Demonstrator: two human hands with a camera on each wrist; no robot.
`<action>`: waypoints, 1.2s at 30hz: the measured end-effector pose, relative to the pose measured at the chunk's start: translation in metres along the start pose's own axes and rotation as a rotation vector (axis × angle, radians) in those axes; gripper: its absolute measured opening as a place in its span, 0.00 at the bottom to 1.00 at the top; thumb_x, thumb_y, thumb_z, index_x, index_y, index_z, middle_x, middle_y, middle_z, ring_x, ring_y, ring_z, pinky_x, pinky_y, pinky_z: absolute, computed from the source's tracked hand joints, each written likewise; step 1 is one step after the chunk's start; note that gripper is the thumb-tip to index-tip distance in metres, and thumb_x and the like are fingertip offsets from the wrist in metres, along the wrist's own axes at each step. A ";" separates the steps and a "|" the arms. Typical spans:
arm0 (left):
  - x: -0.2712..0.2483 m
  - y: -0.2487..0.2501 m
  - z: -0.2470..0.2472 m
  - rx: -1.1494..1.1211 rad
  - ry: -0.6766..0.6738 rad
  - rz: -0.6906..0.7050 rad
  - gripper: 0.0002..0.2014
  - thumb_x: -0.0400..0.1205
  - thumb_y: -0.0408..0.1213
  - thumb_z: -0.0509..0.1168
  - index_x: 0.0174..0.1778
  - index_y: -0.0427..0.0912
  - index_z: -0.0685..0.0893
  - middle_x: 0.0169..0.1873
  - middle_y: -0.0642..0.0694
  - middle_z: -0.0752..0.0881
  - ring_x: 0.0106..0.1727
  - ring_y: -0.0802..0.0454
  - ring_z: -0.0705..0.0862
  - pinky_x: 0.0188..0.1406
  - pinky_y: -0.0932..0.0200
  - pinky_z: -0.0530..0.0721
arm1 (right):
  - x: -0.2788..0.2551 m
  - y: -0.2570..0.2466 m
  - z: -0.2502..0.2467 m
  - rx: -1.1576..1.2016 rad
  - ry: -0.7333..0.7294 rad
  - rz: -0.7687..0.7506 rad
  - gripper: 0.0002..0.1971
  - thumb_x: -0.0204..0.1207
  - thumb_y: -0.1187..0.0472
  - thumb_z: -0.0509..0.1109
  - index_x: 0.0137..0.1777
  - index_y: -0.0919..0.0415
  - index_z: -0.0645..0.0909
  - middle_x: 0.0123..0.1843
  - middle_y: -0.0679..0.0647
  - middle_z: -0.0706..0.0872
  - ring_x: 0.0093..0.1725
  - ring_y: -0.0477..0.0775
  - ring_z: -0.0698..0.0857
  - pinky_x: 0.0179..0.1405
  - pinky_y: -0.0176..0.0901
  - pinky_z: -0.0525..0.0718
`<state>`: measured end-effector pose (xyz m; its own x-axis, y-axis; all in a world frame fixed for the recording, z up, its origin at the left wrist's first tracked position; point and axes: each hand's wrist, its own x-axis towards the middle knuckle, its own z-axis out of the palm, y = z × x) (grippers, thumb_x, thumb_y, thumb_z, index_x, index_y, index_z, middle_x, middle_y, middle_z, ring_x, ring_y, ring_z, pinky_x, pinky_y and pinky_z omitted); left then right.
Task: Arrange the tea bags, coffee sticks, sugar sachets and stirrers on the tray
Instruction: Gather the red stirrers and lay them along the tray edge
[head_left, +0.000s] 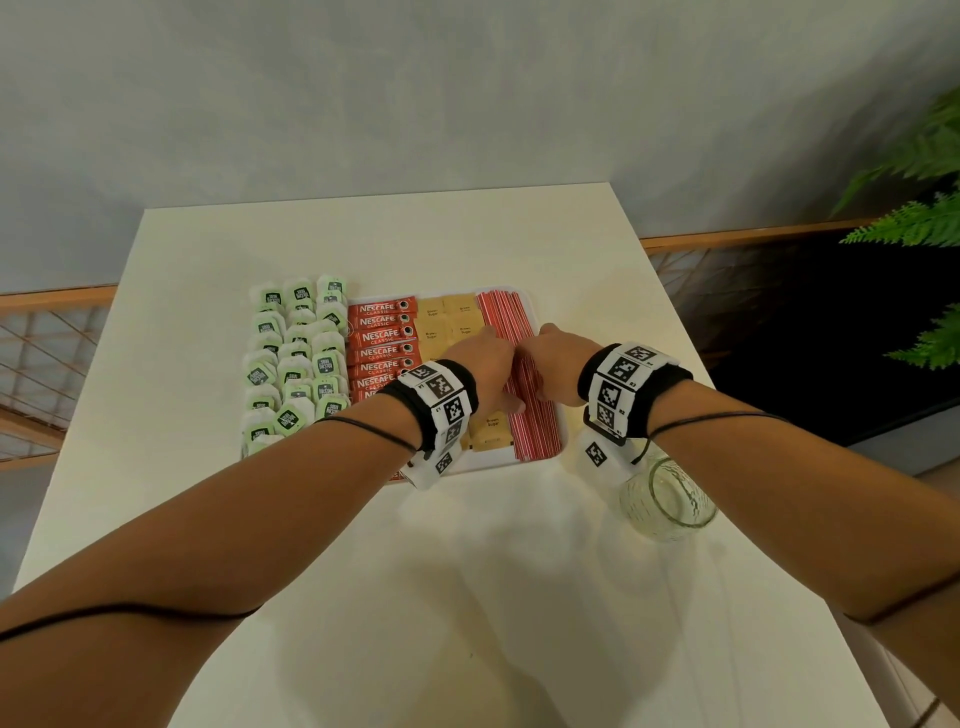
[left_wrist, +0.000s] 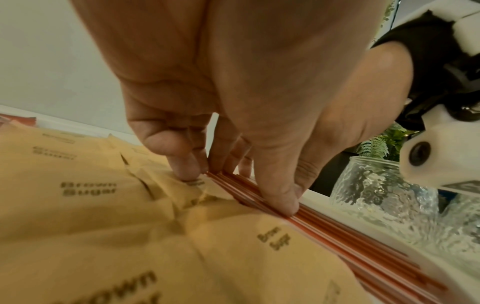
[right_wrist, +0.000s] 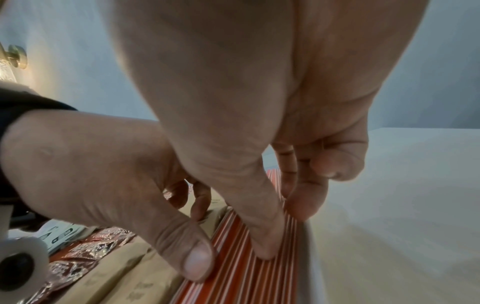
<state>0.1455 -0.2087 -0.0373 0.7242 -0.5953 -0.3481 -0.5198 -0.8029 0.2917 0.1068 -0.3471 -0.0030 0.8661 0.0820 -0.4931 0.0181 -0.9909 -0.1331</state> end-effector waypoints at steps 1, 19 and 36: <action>0.000 0.000 0.000 0.006 -0.002 0.000 0.27 0.71 0.56 0.79 0.61 0.44 0.84 0.54 0.44 0.78 0.49 0.47 0.82 0.56 0.47 0.87 | -0.001 0.000 0.000 0.004 0.000 0.000 0.20 0.77 0.66 0.72 0.68 0.58 0.77 0.63 0.60 0.76 0.52 0.63 0.86 0.55 0.54 0.88; -0.028 -0.008 -0.012 -0.082 0.127 -0.029 0.29 0.79 0.60 0.70 0.70 0.46 0.80 0.63 0.42 0.77 0.54 0.45 0.84 0.58 0.45 0.86 | -0.015 -0.004 -0.011 0.257 0.148 0.050 0.33 0.82 0.50 0.72 0.84 0.54 0.67 0.78 0.61 0.68 0.66 0.62 0.82 0.66 0.52 0.83; -0.180 -0.124 0.011 -0.431 0.613 -0.474 0.31 0.75 0.49 0.76 0.73 0.44 0.79 0.71 0.38 0.80 0.74 0.39 0.74 0.74 0.42 0.73 | -0.078 -0.027 0.039 0.648 0.241 0.188 0.31 0.84 0.51 0.70 0.82 0.62 0.68 0.83 0.58 0.67 0.80 0.58 0.71 0.73 0.42 0.69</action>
<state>0.0749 -0.0026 -0.0206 0.9997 0.0177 -0.0148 0.0231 -0.8064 0.5909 0.0196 -0.3227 0.0051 0.9130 -0.1843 -0.3640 -0.3781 -0.7173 -0.5853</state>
